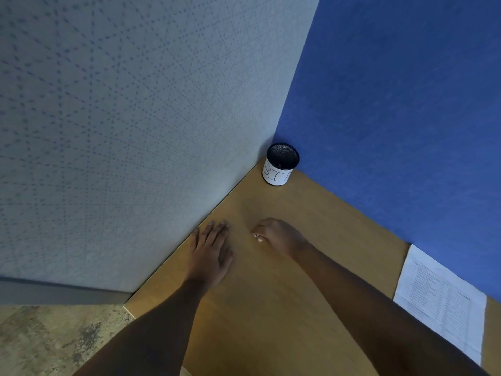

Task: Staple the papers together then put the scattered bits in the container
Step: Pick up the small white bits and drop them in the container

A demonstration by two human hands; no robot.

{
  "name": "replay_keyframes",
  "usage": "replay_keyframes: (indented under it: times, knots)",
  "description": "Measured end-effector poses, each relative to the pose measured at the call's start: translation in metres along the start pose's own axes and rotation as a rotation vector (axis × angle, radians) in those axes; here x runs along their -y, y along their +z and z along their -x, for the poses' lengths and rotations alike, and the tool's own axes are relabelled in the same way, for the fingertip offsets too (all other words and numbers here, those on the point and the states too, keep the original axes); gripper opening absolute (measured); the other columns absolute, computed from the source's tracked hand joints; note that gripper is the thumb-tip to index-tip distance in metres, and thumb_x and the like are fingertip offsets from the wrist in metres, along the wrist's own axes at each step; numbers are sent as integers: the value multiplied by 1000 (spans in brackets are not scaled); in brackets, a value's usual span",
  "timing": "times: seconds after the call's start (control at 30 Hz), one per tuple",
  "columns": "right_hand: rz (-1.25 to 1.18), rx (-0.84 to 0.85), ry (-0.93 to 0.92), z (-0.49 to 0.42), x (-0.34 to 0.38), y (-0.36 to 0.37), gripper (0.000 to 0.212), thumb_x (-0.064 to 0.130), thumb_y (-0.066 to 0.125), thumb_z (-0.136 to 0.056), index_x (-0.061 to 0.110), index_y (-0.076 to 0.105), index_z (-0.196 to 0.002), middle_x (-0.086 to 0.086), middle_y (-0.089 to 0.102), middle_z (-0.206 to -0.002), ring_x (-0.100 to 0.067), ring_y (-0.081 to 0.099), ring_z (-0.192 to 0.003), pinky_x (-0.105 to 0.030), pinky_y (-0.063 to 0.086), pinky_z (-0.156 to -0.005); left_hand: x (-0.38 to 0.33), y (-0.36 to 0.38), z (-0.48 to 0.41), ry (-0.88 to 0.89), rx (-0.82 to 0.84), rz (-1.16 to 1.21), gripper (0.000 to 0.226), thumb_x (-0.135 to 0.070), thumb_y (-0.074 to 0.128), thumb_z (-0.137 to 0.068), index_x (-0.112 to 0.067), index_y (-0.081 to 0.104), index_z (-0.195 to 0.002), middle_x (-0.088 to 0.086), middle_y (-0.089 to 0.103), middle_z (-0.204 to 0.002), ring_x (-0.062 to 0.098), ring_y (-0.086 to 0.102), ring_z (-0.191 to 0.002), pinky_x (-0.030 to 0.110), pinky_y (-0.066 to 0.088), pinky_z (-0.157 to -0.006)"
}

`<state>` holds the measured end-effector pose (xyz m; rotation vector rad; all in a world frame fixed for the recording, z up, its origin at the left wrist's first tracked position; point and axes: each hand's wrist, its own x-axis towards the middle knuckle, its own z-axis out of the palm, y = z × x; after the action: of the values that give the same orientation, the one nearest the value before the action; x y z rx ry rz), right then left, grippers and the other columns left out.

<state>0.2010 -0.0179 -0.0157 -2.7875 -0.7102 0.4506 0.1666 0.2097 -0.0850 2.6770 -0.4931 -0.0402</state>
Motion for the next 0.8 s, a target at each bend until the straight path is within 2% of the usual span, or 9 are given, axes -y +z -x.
replay_keyframes:
  times: [0.1,0.27,0.43,0.57,0.7,0.8]
  knots:
    - [177,116,-104,-8,-2,-9,28,1,52,-89,7,65,-113,-10,63,-107,-25,59,-100,-35,50,-80,0,1,0,0,-1,5,61,-48,34,-95,-23,31,-150,-5,33,-156,18,16,-148,47,5,-120]
    - [314,197,-151,-16,-1,-15,26,2,45,-94,3,64,-112,-13,64,-111,-29,59,-103,-33,44,-81,0,0,0,-4,1,3,60,-48,34,-96,-24,30,-151,-6,32,-156,18,16,-148,49,8,-120]
    - [286,160,-143,-16,-3,-11,31,2,42,-94,5,63,-115,-12,64,-110,-29,60,-100,-30,41,-75,0,0,-1,-5,5,2,60,-48,34,-95,-24,31,-150,-5,34,-155,18,17,-148,49,10,-119]
    - [203,101,-121,-12,-1,-7,34,0,45,-91,8,65,-117,-11,64,-112,-31,61,-99,-36,49,-80,0,0,0,-3,0,-3,60,-48,33,-95,-24,30,-150,-6,33,-156,18,16,-148,49,8,-120]
    - [196,57,-48,-14,3,1,24,6,47,-92,7,65,-107,-12,63,-102,-32,61,-92,-38,52,-74,-1,0,0,1,-6,2,60,-48,35,-95,-23,31,-150,-5,33,-155,18,17,-148,47,6,-120]
    - [194,49,12,-17,11,3,18,3,48,-89,4,64,-97,-13,61,-98,-32,60,-88,-35,47,-68,-1,0,1,0,-1,-1,60,-48,34,-95,-24,30,-150,-5,32,-156,18,15,-148,46,3,-120]
